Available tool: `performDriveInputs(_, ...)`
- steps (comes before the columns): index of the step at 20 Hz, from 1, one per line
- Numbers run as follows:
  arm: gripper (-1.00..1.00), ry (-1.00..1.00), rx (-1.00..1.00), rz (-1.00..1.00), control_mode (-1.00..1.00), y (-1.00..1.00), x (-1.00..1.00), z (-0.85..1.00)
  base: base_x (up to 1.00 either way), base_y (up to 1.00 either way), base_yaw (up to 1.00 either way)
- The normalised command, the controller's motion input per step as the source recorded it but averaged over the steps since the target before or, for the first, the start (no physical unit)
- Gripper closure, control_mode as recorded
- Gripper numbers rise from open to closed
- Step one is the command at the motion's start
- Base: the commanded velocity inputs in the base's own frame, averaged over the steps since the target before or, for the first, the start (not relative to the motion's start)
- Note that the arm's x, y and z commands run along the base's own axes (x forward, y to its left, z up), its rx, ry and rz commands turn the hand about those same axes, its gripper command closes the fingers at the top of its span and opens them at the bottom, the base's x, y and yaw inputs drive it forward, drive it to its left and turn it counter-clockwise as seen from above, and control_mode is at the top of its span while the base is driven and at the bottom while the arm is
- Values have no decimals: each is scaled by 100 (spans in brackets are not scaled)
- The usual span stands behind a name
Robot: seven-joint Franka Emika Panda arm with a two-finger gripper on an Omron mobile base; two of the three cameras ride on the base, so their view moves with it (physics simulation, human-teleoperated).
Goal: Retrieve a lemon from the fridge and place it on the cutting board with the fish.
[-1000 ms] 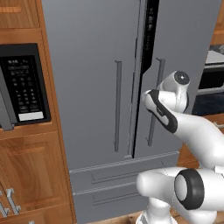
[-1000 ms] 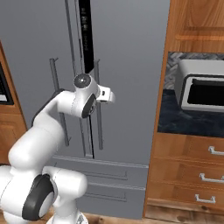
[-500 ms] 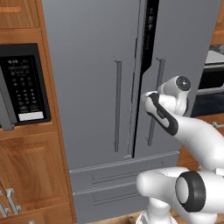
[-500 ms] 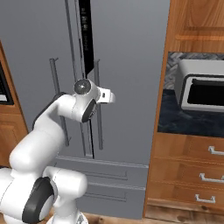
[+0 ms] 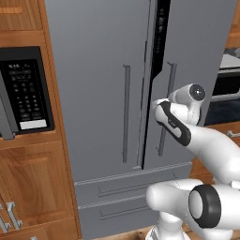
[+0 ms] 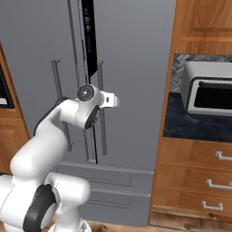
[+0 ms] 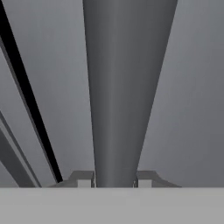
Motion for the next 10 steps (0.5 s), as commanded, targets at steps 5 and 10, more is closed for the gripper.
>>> performDriveInputs(5,100,0,0,0,-100,-2,0,0,0,0,0)
performDriveInputs(10,100,0,0,0,-100,-52,-30,14,0,0,0)
